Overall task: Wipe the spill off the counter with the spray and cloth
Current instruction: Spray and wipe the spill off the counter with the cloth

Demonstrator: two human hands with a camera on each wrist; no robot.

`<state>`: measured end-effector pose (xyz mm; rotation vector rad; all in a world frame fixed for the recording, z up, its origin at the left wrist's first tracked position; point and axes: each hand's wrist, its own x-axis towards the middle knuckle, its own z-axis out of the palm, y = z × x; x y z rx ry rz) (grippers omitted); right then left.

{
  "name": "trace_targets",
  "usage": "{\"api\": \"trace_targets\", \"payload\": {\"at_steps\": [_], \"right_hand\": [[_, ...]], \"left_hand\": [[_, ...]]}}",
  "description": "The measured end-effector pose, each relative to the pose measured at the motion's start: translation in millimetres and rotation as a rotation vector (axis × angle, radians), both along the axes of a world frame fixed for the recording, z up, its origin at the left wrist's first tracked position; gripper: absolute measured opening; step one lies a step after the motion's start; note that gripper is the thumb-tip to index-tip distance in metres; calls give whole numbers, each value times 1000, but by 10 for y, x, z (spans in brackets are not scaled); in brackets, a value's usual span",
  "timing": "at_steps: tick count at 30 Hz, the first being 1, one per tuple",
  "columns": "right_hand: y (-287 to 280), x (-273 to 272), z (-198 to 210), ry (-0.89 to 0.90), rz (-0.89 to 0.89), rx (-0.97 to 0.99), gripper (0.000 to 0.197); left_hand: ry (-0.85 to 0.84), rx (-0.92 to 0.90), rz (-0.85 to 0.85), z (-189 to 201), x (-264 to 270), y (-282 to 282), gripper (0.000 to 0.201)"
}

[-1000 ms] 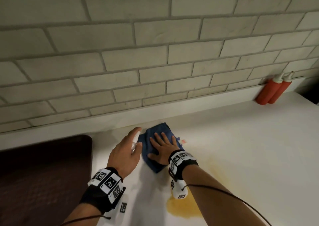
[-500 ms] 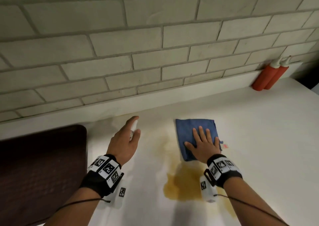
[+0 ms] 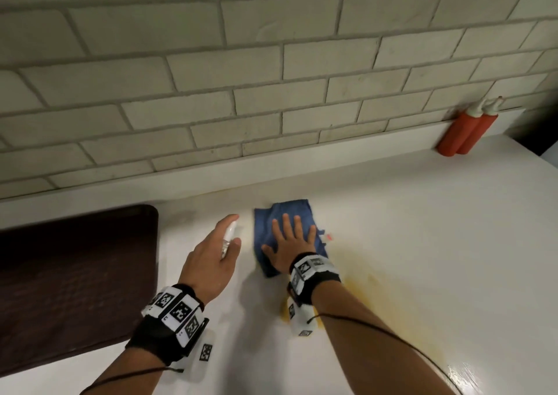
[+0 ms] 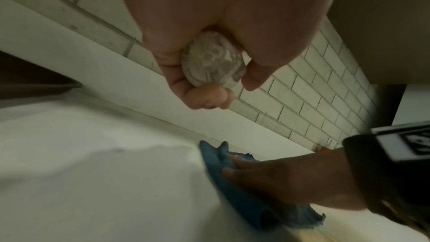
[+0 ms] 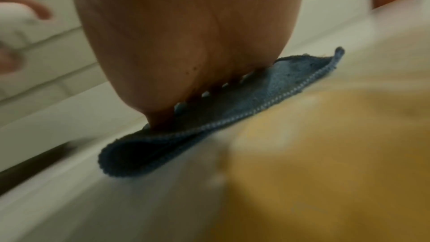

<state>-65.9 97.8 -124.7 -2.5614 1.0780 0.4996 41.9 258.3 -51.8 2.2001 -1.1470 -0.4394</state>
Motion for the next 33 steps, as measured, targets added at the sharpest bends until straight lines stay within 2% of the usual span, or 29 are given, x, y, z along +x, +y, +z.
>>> {"api": "trace_targets", "payload": {"at_steps": [4, 8, 12, 17, 20, 23, 27, 31, 33], "right_hand": [[600, -133, -73, -55, 165, -4, 75], [688, -588, -103, -52, 206, -3, 76], [246, -1066, -80, -28, 104, -14, 79], [-459, -1917, -81, -1, -140, -28, 81], [-585, -2475, -89, -6, -259, -43, 81], [-424, -2972, -86, -29, -326, -48, 80], [75, -3333, -142, -49, -372, -46, 80], [570, -3333, -218, -83, -344, -67, 94], [592, -3206, -194, -81, -326, -74, 91]], "left_hand": [[1, 10, 25, 31, -39, 159, 44], [24, 27, 45, 39, -243, 329, 43], [60, 25, 42, 38, -570, 424, 43], [49, 3, 46, 48, -980, 452, 42], [51, -14, 81, 50, -1199, 455, 43], [78, -31, 120, 47, -1457, 466, 41], [125, -27, 173, 7, -1760, 512, 43], [132, -26, 212, -21, -2016, 606, 45], [127, -23, 225, -31, -2091, 664, 46]]}}
